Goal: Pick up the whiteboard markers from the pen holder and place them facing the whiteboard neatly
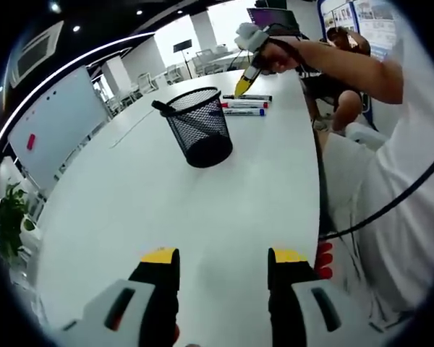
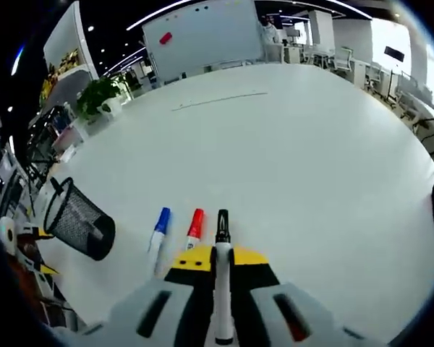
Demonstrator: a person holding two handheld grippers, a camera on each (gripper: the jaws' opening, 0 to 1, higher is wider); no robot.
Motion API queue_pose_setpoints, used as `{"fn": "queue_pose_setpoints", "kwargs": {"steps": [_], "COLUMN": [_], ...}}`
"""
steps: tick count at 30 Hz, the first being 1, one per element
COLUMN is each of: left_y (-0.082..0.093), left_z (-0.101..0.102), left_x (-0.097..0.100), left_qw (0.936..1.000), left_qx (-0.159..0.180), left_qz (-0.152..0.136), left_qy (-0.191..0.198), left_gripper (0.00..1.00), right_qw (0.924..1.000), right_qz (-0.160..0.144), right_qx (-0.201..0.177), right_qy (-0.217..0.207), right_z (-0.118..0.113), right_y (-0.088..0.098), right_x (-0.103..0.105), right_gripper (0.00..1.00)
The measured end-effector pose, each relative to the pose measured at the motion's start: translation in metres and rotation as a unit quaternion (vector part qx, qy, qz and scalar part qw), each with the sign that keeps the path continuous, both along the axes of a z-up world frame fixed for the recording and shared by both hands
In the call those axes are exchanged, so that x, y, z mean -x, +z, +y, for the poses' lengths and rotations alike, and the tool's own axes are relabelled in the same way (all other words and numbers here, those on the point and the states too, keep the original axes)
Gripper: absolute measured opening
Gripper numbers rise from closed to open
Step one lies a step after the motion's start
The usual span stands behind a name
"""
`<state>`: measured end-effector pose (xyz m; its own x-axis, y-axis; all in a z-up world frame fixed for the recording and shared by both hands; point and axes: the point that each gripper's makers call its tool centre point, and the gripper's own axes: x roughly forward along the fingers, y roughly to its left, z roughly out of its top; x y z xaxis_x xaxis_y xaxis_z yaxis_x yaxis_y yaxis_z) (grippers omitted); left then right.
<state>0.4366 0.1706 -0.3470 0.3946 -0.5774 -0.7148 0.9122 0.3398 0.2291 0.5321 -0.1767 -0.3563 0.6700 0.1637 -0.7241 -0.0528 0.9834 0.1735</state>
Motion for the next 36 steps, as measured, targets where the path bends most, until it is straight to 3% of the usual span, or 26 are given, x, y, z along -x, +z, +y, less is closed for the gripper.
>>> {"fn": "queue_pose_setpoints", "kwargs": {"steps": [7, 15, 29, 36], "left_y": [-0.001, -0.001, -0.003, -0.002], "left_z": [0.000, 0.000, -0.005, -0.008], "left_x": [-0.001, 0.000, 0.001, 0.001], "left_qw": [1.0000, 1.0000, 0.9999, 0.9999], "left_qx": [-0.004, -0.006, -0.010, -0.010], "left_qz": [-0.001, 0.000, 0.002, 0.002], "left_qy": [0.001, 0.000, -0.005, -0.007], "left_gripper": [0.50, 0.50, 0.50, 0.50], "right_qw": [0.9999, 0.9996, 0.9991, 0.9987], "right_qz": [0.001, -0.007, -0.004, -0.015], "right_qx": [-0.003, 0.028, -0.002, 0.004], "right_qy": [-0.011, -0.007, -0.042, -0.048], "right_z": [-0.004, -0.008, -0.011, -0.010], "right_y": [-0.001, -0.003, -0.008, -0.008], "right_x": [-0.002, -0.005, -0.002, -0.003], "right_gripper": [0.07, 0.07, 0.07, 0.08]}}
